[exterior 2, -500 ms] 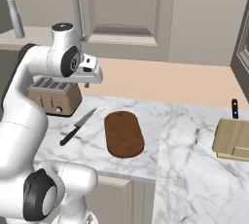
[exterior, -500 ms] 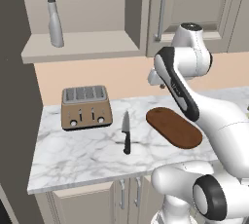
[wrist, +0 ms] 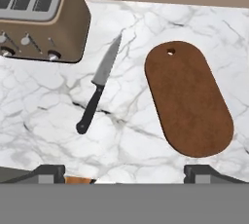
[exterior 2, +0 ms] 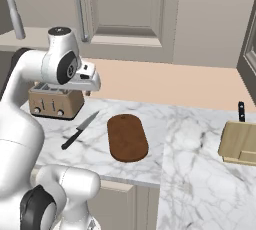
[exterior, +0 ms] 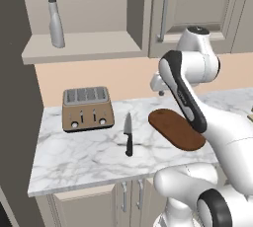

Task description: Move the cutting board and knife to the sink. Then move spray from the cabinet to the counter.

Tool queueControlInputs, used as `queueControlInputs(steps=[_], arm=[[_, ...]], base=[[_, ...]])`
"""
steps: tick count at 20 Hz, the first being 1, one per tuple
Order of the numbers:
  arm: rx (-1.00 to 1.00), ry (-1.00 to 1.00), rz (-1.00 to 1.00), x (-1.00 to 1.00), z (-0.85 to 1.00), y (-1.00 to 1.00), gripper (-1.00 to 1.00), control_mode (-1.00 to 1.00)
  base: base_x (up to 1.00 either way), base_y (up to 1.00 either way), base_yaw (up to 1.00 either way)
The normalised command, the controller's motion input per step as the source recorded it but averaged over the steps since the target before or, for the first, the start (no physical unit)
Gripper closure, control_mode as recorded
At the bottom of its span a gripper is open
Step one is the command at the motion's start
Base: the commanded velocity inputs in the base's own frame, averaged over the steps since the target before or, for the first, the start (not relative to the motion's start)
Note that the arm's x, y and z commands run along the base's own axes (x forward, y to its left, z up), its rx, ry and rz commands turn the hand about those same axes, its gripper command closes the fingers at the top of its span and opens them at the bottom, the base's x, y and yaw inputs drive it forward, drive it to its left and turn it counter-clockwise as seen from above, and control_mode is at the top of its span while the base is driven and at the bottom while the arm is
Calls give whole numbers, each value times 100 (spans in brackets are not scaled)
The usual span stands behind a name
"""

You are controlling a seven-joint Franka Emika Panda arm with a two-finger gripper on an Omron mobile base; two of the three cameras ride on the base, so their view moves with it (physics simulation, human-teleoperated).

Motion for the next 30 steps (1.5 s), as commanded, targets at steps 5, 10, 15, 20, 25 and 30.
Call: queueControlInputs(steps=[5, 10, 15, 20, 25, 30], arm=[[-2, 0, 0, -40, -2, 16, -100, -100], [-3, 0, 0, -34, -10, 22, -100, -100], [-1, 0, 0, -30, -20, 22, -100, -100], [-1, 0, 0, -18, -29, 25, -100, -100], [-1, 3, 0, -7, -31, 25, -100, -100], [-1, 3, 0, 0, -24, 19, -100, -100]], base=[[0, 0, 0], [0, 0, 0], [0, 0, 0], [0, 0, 0], [0, 0, 0], [0, 0, 0]])
